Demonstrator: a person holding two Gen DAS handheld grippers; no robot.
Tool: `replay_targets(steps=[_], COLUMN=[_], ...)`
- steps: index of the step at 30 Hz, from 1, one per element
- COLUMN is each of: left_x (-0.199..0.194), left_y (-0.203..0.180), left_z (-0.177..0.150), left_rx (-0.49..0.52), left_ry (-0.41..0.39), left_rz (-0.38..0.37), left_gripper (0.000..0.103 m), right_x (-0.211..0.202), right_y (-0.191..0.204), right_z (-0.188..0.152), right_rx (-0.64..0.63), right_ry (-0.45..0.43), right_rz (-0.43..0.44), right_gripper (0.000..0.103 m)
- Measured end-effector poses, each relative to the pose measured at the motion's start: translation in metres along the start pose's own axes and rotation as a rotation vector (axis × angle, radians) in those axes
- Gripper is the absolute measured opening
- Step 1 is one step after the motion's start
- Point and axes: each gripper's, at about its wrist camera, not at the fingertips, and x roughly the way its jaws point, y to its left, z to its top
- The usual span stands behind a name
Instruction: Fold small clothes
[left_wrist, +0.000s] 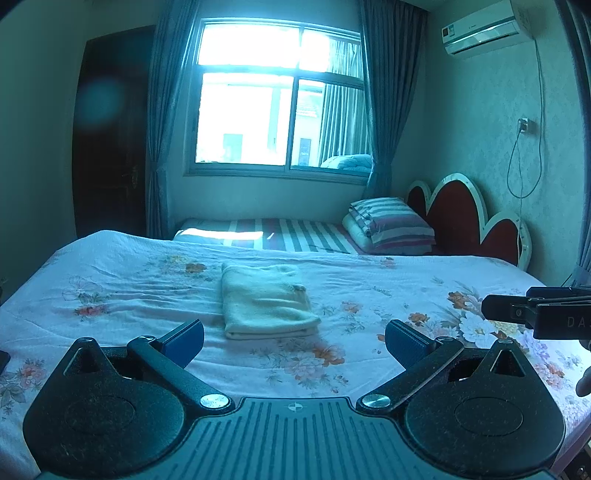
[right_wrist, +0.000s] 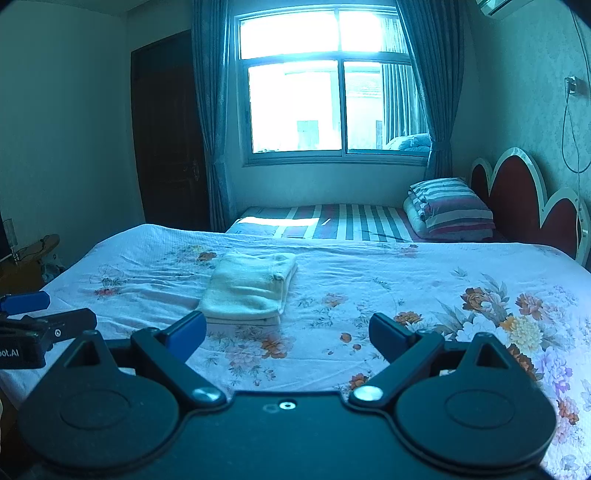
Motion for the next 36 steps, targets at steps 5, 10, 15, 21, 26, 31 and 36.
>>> replay_targets(steps=[5,10,15,21,26,31,36], left_x=[0.001,0.001,0.001,0.001,0.001,0.002,0.002], left_y=[0.001,0.002,0.001,-0.001,-0.003,-0.005,-0.009], left_z=[0.0,0.0,0.001,0.002,0.002,0.003,0.005], left_rx=[0.0,-0.005,-0.002,-0.002,0.0,0.006,0.015], left_ry=[0.005,0.0,0.0,-0.002,-0.002,-0.004,-0.004], left_rz=[-0.002,-0.001,-0.004,-0.009,-0.01,-0.015,-0.017], left_gripper=[0.103,0.103,0.103,0.103,0.103,0.103,0.103], right_x=[0.001,0.002,0.002,0.002,0.001,0.001,0.001], right_y=[0.003,0.003,0.003,0.003,0.002,0.001,0.001], right_z=[-0.002,-0.003,-0.002,-0.001,0.0,0.001,0.001], right_rx=[0.006,0.005,0.006,0.006,0.011,0.014,0.014], right_ry=[0.006,0.007,0.003,0.003,-0.001,0.001,-0.001], right_rz=[0.001,0.001,-0.002,-0.001,-0.003,-0.005,-0.004], right_gripper=[0.095,0.095,0.095,0.095,0.095,0.095,0.095])
